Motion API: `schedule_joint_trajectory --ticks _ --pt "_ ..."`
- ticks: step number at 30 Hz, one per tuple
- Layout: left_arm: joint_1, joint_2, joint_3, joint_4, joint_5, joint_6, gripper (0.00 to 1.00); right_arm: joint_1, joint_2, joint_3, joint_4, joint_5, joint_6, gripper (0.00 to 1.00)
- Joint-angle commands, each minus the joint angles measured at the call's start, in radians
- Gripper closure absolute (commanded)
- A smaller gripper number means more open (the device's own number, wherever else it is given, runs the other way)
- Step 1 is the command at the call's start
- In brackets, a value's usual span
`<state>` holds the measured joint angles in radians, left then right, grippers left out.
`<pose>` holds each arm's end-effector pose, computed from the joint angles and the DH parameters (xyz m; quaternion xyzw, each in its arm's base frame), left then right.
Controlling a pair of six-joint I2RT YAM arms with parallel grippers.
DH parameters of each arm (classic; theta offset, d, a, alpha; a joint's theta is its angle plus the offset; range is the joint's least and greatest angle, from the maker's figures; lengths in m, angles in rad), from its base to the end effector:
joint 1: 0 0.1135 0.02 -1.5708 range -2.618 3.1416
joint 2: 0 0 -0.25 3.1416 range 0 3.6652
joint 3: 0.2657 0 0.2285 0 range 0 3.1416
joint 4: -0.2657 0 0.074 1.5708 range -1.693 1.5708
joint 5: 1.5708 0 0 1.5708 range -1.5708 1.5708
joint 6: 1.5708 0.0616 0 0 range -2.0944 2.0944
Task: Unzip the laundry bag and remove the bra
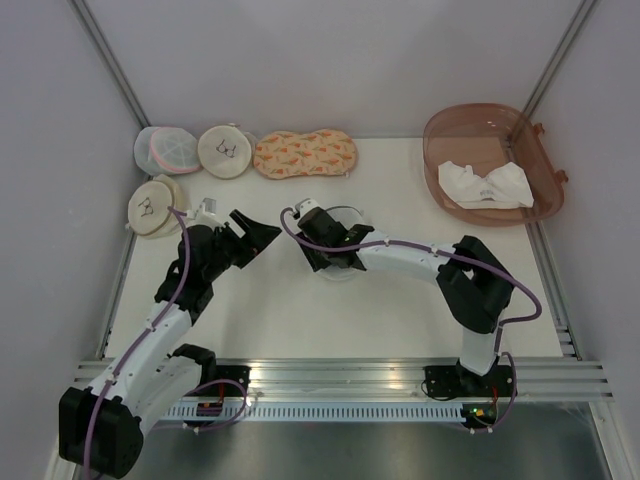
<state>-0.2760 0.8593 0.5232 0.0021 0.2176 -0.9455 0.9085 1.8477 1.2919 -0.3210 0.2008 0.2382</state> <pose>0.1998 -0.0704 0.2428 -0.2066 0.7857 -0.4030 0.4214 0.2515 0.3025 0.1853 -0.2756 0.8948 0.1044 0.3354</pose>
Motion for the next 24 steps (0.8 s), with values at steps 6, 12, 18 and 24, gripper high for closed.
schedule_joint_trajectory --ticks 6,12,18,24 --pt "0.001 -0.005 0.000 0.018 -0.011 -0.019 0.12 0.061 0.099 0.135 -0.050 0.187 -0.059 0.52" --pt "0.003 -0.014 -0.003 0.009 -0.009 -0.015 0.12 0.064 0.172 0.171 -0.062 0.273 -0.063 0.55" --pt "0.003 -0.031 -0.006 0.004 -0.015 -0.010 0.12 0.061 0.205 0.178 -0.055 0.331 -0.048 0.63" --pt "0.003 -0.039 -0.017 0.004 -0.012 -0.012 0.12 0.059 0.121 0.136 -0.020 0.310 -0.042 0.64"
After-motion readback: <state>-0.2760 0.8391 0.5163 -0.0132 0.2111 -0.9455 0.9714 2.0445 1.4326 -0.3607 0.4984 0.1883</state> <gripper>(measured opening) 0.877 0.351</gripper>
